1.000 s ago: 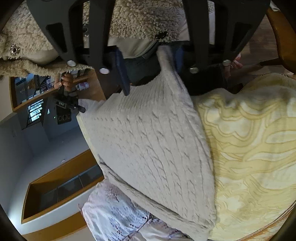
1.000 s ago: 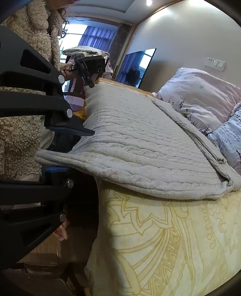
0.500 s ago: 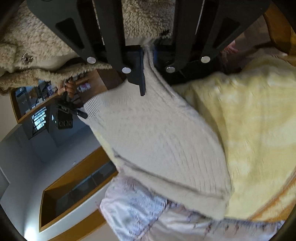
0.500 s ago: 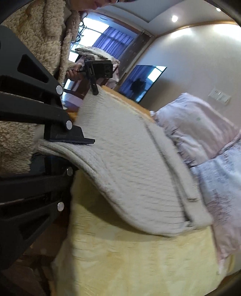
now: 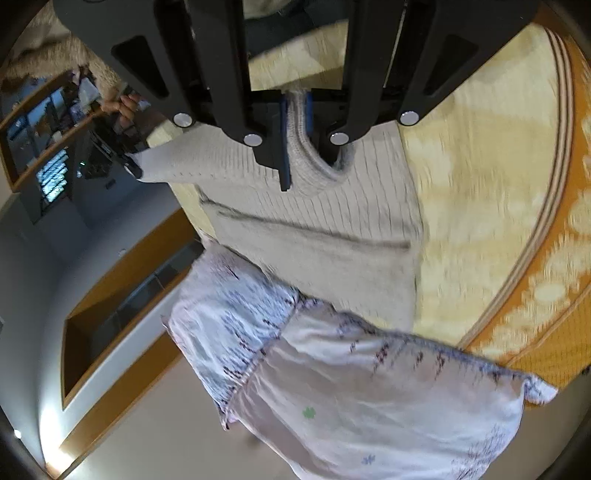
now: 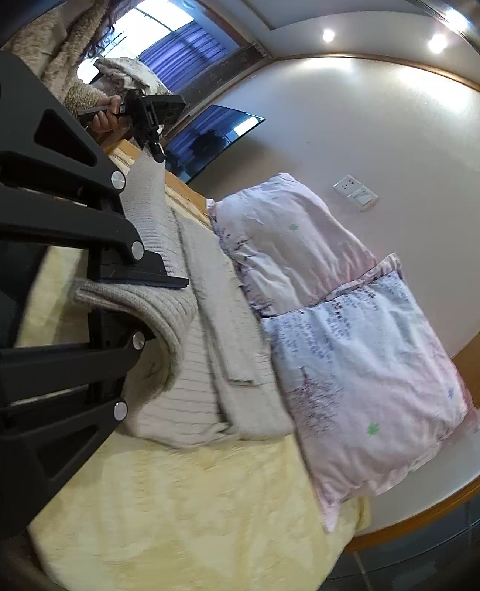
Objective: Fold small clothes
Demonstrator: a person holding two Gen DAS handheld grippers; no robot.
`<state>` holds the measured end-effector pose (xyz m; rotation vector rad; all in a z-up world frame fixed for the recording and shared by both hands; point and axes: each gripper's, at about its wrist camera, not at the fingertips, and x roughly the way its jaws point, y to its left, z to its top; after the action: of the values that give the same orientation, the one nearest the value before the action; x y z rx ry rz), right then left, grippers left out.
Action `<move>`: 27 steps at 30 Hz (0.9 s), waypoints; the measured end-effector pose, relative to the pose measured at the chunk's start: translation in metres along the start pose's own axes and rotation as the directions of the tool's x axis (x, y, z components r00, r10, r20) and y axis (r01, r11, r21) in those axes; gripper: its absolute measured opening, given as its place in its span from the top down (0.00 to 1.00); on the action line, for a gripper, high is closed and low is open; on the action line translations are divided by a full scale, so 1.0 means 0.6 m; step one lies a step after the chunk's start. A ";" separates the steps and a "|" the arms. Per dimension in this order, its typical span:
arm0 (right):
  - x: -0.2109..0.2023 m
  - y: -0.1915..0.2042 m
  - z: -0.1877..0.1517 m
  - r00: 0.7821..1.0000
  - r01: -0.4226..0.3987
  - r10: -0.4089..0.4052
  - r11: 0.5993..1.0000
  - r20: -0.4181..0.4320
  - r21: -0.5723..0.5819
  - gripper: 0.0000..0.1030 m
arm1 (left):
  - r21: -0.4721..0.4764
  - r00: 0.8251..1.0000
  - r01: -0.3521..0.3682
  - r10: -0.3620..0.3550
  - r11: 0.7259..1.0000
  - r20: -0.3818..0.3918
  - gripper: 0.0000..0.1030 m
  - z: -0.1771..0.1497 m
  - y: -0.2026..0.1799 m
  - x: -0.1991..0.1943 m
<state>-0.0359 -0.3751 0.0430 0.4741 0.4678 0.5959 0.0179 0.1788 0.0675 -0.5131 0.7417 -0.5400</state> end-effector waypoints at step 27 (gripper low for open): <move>0.236 -0.123 0.149 0.974 0.228 -0.227 0.968 -0.019 0.106 0.92 | -0.045 0.976 -0.217 0.217 0.975 -0.002 0.94 0.254 0.050 0.238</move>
<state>0.1465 -0.3660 0.0348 0.5130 0.5542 0.3522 0.2268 0.1499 0.0758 -0.4678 0.7977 -0.3195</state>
